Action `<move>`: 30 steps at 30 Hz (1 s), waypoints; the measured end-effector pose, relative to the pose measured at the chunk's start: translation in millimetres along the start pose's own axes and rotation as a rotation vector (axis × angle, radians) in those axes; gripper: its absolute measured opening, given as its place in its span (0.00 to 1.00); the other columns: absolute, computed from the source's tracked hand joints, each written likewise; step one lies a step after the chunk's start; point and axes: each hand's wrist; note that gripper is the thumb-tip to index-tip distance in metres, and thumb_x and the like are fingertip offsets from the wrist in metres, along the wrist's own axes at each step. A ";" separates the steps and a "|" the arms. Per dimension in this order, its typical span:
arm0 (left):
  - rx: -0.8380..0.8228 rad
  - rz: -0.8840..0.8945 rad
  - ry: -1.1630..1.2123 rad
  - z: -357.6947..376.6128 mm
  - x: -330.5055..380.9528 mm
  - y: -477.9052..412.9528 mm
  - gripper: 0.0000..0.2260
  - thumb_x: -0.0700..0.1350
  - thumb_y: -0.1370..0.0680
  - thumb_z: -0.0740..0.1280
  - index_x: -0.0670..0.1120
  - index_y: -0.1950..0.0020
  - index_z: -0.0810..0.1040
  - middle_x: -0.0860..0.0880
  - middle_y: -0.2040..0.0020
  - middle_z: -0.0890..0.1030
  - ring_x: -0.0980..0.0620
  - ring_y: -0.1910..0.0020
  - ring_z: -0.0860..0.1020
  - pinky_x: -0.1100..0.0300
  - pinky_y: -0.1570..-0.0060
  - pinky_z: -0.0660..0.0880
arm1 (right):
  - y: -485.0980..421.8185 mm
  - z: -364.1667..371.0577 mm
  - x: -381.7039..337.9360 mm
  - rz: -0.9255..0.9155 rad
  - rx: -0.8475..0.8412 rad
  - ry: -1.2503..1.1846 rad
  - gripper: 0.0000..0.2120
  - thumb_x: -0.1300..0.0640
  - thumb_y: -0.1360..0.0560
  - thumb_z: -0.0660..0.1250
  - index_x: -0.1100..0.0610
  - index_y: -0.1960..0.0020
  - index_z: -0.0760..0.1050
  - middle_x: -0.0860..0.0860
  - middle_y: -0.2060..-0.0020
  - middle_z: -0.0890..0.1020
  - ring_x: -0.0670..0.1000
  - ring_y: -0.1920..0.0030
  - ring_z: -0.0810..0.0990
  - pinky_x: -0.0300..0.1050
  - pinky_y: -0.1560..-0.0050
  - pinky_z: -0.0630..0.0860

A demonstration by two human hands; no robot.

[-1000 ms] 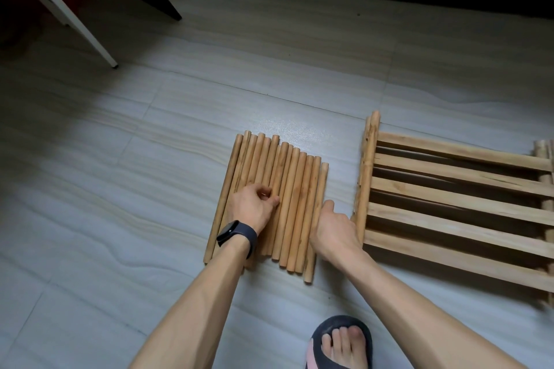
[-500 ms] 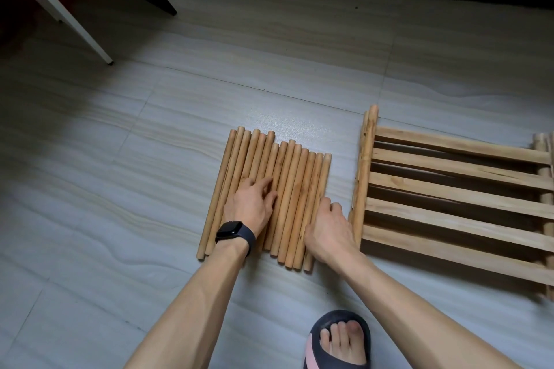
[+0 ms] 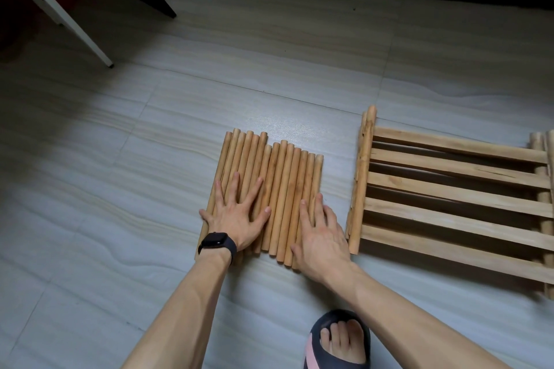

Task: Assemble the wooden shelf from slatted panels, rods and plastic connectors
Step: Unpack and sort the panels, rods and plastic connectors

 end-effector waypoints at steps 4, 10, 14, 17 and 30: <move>-0.006 0.006 -0.003 -1.0 -6.1 0.3 0.31 0.72 0.23 0.51 0.74 0.25 0.37 0.56 0.19 0.34 0.42 0.22 0.31 0.22 0.33 0.53 | -2.4 -4.4 -1.7 -0.019 -0.015 0.018 0.42 0.44 0.18 0.60 0.55 0.19 0.34 0.59 0.22 0.32 0.62 0.22 0.45 0.56 0.23 0.54; 0.037 0.019 -0.041 -16.0 16.4 7.0 0.33 0.70 0.22 0.53 0.67 0.21 0.41 0.49 0.18 0.37 0.42 0.20 0.36 0.29 0.29 0.42 | 8.4 -47.2 3.1 -0.093 -0.044 0.075 0.34 0.49 0.18 0.59 0.55 0.19 0.46 0.62 0.20 0.42 0.64 0.27 0.61 0.57 0.29 0.68; 0.063 0.181 0.143 -25.7 69.2 23.2 0.33 0.67 0.21 0.55 0.58 0.19 0.52 0.48 0.18 0.49 0.46 0.19 0.48 0.47 0.23 0.49 | 26.3 -101.3 52.5 -0.185 0.096 0.100 0.27 0.48 0.20 0.59 0.55 0.24 0.60 0.55 0.26 0.64 0.59 0.30 0.66 0.56 0.32 0.71; -0.111 0.214 0.283 -24.5 123.0 38.9 0.30 0.64 0.19 0.57 0.54 0.19 0.57 0.49 0.20 0.59 0.48 0.23 0.61 0.53 0.26 0.61 | 48.5 -130.1 114.0 -0.070 0.170 0.108 0.26 0.46 0.21 0.59 0.54 0.25 0.63 0.52 0.28 0.69 0.57 0.32 0.68 0.53 0.33 0.70; -0.291 -0.194 0.911 7.4 205.1 63.0 0.18 0.56 0.15 0.53 0.54 0.27 0.69 0.48 0.44 0.80 0.44 0.46 0.79 0.45 0.44 0.80 | 150.4 -34.6 295.8 0.757 0.379 -0.741 0.24 0.42 0.16 0.47 0.54 0.28 0.64 0.58 0.42 0.81 0.60 0.41 0.79 0.59 0.36 0.73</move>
Point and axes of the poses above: each hand's wrist, its own y-axis away from the middle knuckle, its own z-axis out of the palm, x = y × z
